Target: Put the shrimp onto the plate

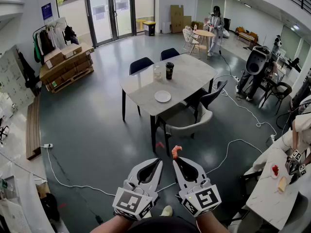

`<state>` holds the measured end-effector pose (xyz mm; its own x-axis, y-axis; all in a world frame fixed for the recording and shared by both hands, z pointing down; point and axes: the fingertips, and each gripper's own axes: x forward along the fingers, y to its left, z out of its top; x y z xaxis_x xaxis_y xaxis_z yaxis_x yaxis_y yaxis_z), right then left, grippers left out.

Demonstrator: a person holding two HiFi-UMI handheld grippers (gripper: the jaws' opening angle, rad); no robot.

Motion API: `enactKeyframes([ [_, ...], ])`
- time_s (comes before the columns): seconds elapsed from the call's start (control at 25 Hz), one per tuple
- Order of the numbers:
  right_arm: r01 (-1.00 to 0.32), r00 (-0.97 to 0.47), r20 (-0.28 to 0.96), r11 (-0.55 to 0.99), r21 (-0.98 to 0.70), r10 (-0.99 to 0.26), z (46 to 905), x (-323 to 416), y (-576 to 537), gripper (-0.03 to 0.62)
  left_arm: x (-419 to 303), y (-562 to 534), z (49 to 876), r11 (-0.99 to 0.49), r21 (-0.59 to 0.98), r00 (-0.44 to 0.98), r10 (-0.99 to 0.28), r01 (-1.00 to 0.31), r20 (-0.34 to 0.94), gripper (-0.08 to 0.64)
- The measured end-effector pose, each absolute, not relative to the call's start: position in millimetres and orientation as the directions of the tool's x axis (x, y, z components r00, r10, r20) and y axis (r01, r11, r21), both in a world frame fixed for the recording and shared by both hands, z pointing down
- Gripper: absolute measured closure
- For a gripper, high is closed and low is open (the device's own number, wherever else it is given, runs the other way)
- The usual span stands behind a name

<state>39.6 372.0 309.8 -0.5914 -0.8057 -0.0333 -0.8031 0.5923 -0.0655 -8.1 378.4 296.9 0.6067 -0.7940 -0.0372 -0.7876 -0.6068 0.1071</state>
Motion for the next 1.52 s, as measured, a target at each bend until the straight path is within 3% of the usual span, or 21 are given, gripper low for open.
enactKeyframes([
  [0.8,-0.803,-0.580,-0.080,0.585,-0.114,-0.811,300.5,78.5,363.2,0.560,-7.9,361.5,290.4,-0.575,0.089,0.572,-0.818,-0.813,-0.059,0.552],
  [1.52,-0.768,-0.630,-0.048,0.631,-0.113,-0.775,314.9,88.4,315.7,0.560,15.1,317.4,306.8,-0.552,0.108,0.552,-0.834,-0.827,-0.033,0.552],
])
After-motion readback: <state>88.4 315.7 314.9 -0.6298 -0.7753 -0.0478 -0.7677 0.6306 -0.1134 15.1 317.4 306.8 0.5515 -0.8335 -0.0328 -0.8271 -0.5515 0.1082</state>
